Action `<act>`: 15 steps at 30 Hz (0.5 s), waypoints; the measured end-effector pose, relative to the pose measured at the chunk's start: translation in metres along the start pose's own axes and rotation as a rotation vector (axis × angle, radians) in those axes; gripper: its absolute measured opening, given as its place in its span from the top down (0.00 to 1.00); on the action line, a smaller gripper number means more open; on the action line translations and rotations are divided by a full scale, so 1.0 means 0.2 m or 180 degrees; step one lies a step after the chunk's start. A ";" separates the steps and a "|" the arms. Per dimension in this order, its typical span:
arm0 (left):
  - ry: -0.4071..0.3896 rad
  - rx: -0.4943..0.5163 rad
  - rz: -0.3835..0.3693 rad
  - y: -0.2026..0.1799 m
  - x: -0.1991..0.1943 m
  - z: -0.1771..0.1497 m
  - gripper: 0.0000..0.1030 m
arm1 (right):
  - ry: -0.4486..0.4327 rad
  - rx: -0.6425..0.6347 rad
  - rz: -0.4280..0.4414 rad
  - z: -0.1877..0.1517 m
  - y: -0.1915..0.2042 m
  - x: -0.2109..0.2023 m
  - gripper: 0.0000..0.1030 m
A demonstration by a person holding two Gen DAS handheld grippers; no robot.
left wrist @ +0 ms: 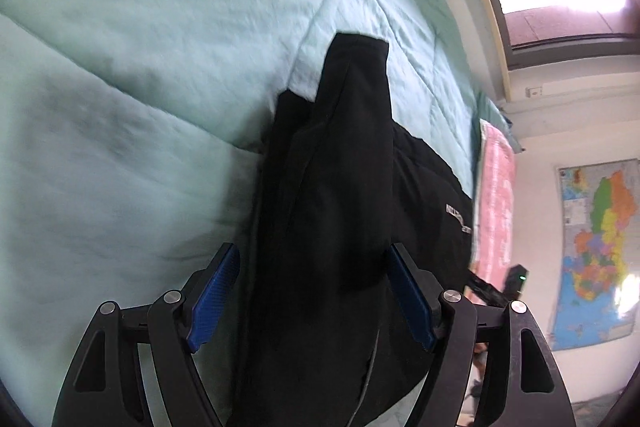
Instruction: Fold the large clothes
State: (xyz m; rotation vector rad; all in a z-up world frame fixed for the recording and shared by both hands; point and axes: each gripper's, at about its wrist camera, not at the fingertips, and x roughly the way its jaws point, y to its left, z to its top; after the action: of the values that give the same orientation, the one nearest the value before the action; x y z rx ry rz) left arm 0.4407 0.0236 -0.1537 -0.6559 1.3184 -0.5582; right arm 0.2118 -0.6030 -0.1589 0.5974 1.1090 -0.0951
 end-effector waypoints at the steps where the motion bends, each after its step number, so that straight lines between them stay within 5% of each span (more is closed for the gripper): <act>1: 0.0034 -0.0005 -0.0033 0.00 0.02 0.00 0.26 | 0.0025 0.0030 0.0098 0.00 -0.01 0.02 0.32; 12: 0.0279 -0.0062 -0.0084 -0.02 0.29 -0.01 0.24 | 0.0272 0.0624 0.0809 0.00 -0.17 0.28 0.16; 14: 0.0277 -0.0018 -0.0091 -0.03 0.28 -0.01 0.24 | 0.0290 0.0608 0.0877 -0.01 -0.15 0.25 0.21; 15: 0.0277 0.0012 -0.0102 -0.05 0.27 -0.01 0.27 | 0.0316 0.0521 0.0964 -0.01 -0.12 0.24 0.35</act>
State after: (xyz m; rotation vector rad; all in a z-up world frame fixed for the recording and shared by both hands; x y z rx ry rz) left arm 0.4474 -0.0216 -0.1841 -0.6565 1.3898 -0.6209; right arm 0.2224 -0.6119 -0.2111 0.9186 1.1010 0.1078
